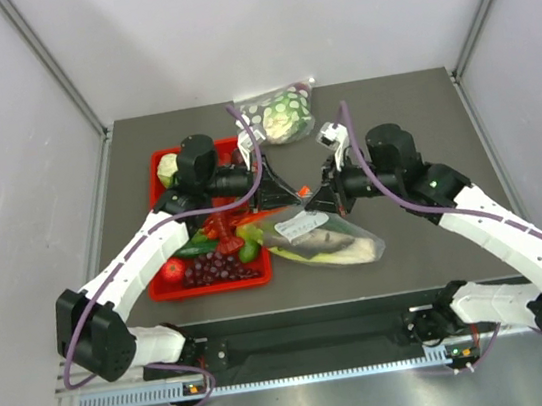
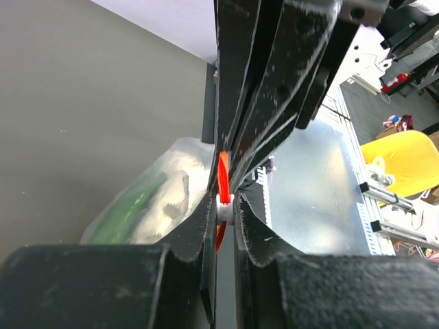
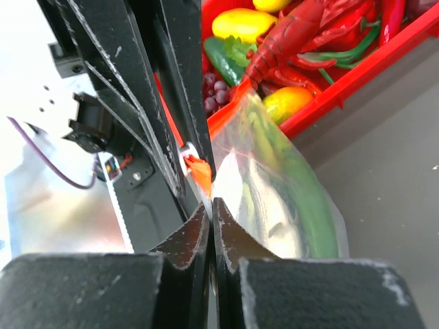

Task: Open the zip-top bag and remove the fake food

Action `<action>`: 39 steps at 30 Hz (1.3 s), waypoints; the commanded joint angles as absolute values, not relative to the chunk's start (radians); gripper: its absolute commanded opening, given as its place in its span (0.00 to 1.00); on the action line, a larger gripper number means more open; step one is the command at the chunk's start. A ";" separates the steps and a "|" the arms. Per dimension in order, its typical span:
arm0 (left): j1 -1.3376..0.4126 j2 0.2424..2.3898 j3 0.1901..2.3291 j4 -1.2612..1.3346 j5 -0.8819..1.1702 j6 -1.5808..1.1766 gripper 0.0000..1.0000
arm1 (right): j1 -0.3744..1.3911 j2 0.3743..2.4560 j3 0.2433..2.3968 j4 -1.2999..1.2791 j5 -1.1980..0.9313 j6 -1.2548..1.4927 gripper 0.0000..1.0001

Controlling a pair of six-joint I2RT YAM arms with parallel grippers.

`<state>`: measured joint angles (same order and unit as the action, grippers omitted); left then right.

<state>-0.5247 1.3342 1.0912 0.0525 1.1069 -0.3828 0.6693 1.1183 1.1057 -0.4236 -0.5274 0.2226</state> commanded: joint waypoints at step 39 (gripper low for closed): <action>-0.525 1.247 0.996 -0.244 0.962 -0.144 0.00 | 0.313 1.100 1.092 -0.278 -0.451 0.305 0.00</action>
